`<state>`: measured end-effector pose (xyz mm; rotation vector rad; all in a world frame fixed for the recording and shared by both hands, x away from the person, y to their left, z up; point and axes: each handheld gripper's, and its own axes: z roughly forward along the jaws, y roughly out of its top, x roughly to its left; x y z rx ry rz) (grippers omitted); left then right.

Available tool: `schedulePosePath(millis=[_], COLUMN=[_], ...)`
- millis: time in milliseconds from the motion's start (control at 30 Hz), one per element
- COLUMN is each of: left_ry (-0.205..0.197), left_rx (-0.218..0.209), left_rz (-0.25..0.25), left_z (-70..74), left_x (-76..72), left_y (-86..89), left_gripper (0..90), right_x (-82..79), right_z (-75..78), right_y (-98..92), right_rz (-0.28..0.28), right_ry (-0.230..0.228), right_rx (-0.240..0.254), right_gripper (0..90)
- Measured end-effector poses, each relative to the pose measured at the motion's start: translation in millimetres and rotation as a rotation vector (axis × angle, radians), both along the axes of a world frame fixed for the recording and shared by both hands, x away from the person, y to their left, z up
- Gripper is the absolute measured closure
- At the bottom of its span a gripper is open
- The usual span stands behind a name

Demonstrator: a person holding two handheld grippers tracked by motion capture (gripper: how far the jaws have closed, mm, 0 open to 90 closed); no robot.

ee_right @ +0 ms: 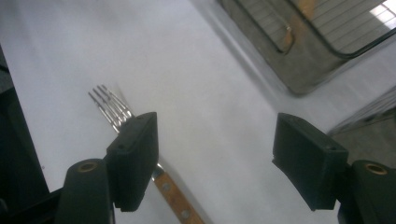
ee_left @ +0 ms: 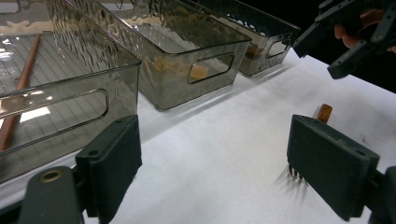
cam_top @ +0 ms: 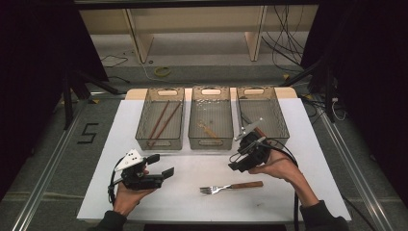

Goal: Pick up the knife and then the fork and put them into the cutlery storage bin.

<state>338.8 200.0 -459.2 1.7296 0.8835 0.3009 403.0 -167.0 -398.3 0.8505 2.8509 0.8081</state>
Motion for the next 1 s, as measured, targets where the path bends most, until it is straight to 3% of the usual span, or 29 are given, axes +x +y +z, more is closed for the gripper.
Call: schedulePosePath(millis=[600, 833, 1000], left_ry=[-0.001, -0.001, -0.001], left_rx=[-0.002, -0.003, 0.002], left_rz=[0.001, 0.001, -0.001], left_z=[0.2, 0.2, 0.1], left_x=[-0.5, -0.5, -0.5], left_y=[0.0, 0.0, -0.1], left_gripper=[17.0, 17.0, 17.0], right_x=[-17.2, -22.7, -24.4], right_z=[-27.7, -37.3, -39.9], right_y=[8.8, 10.9, 12.7], right_rz=[0.111, 0.151, 0.173], right_ry=[0.055, 0.077, 0.073], right_rx=[-0.146, -0.212, -0.225], right_gripper=[34.6, 41.2, 46.0])
